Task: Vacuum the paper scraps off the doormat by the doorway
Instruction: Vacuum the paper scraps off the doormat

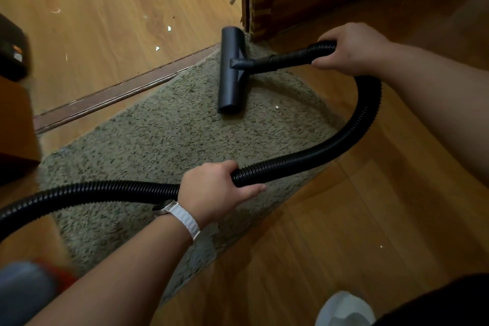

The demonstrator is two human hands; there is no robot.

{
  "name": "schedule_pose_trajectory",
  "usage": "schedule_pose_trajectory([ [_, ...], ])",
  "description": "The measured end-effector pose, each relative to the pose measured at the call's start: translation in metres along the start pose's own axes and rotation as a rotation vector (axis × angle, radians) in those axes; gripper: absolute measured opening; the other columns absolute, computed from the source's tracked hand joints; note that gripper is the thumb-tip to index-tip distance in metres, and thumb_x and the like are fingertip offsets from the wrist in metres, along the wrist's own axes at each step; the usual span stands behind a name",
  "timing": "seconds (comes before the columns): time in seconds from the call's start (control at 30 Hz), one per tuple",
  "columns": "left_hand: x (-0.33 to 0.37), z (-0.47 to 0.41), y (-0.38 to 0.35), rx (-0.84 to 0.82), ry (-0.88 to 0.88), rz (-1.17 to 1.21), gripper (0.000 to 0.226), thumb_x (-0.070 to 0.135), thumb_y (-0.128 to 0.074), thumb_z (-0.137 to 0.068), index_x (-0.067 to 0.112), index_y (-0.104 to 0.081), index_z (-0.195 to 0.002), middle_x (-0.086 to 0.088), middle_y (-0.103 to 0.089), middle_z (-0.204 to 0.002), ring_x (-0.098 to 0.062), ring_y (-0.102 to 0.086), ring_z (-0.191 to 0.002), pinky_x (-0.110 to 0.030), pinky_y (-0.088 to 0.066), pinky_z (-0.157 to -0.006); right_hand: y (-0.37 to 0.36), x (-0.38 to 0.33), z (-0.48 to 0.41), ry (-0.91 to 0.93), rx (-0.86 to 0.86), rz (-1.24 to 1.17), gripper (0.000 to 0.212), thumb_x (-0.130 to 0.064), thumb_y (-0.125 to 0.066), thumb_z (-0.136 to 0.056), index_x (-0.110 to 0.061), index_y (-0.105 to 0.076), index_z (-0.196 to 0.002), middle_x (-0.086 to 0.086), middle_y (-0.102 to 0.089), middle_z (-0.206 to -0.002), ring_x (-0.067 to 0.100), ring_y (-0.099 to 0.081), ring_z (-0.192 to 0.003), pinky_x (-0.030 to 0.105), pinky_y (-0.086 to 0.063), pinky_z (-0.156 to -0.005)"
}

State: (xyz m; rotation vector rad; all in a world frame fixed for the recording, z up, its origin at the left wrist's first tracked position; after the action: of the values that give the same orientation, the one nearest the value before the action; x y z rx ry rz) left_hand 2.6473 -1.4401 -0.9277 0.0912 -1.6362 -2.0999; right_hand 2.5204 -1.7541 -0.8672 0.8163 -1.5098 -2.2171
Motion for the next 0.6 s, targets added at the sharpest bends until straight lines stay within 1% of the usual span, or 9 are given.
schedule_pose_trajectory([
  [0.13, -0.001, -0.001, 0.002, -0.011, 0.025, 0.030, 0.068, 0.093, -0.038, -0.068, 0.026, -0.050, -0.072, 0.010, -0.056, -0.059, -0.004, -0.055, -0.055, -0.029, -0.055, -0.054, -0.002, -0.001, -0.012, -0.033, 0.027, 0.030, 0.030, -0.045, -0.066, -0.090, -0.026, -0.066, -0.114, 0.000, -0.061, -0.086, 0.020, -0.059, -0.074, 0.030, -0.045, -0.057],
  [0.23, -0.001, 0.000, 0.002, -0.015, 0.045, 0.048, 0.068, 0.093, -0.039, -0.068, 0.026, -0.050, -0.071, 0.009, -0.056, -0.059, -0.004, -0.055, -0.055, -0.028, -0.054, -0.054, -0.003, -0.004, -0.020, -0.061, 0.009, 0.058, 0.033, -0.046, -0.066, -0.090, -0.025, -0.065, -0.115, 0.003, -0.061, -0.090, 0.023, -0.061, -0.078, 0.034, -0.050, -0.063],
  [0.3, -0.001, 0.000, 0.001, -0.024, 0.050, 0.045, 0.067, 0.093, -0.040, -0.068, 0.027, -0.050, -0.073, 0.009, -0.057, -0.059, -0.003, -0.056, -0.055, -0.028, -0.054, -0.054, -0.004, -0.006, -0.023, -0.072, 0.004, 0.047, 0.033, -0.045, -0.067, -0.090, -0.024, -0.066, -0.115, 0.004, -0.061, -0.090, 0.024, -0.060, -0.079, 0.033, -0.049, -0.063],
  [0.37, -0.002, 0.001, 0.000, -0.037, 0.044, 0.027, 0.066, 0.092, -0.040, -0.070, 0.027, -0.050, -0.075, 0.010, -0.057, -0.060, -0.003, -0.057, -0.057, -0.028, -0.056, -0.056, -0.006, -0.009, -0.024, -0.060, -0.002, 0.021, 0.031, -0.044, -0.068, -0.089, -0.024, -0.066, -0.113, 0.003, -0.062, -0.090, 0.023, -0.060, -0.079, 0.031, -0.045, -0.059],
  [0.47, -0.003, 0.002, -0.003, -0.039, 0.035, 0.005, 0.066, 0.091, -0.042, -0.071, 0.026, -0.050, -0.073, 0.010, -0.057, -0.060, -0.004, -0.057, -0.057, -0.028, -0.055, -0.056, -0.013, -0.018, -0.023, -0.014, -0.031, 0.000, 0.026, -0.045, -0.067, -0.088, -0.028, -0.066, -0.108, 0.001, -0.062, -0.088, 0.020, -0.060, -0.077, 0.029, -0.041, -0.056],
  [0.6, -0.003, 0.006, -0.006, -0.045, 0.020, -0.009, 0.066, 0.091, -0.042, -0.072, 0.026, -0.050, -0.074, 0.010, -0.056, -0.060, -0.005, -0.058, -0.059, -0.026, -0.052, -0.055, -0.020, -0.031, -0.018, 0.054, -0.072, 0.015, 0.021, -0.045, -0.065, -0.089, -0.031, -0.065, -0.106, -0.001, -0.061, -0.087, 0.019, -0.059, -0.076, 0.030, -0.040, -0.057],
])
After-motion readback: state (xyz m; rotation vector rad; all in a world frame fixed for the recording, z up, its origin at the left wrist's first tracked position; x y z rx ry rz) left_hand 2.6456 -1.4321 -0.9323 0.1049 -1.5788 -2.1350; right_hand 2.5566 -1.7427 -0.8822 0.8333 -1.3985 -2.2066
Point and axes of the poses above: each hand's wrist, its own z-axis away from the middle knuckle, its own y-axis out of the back of the hand, x = y × z, the point moved 2 cm from there along -z, towards the middle knuckle
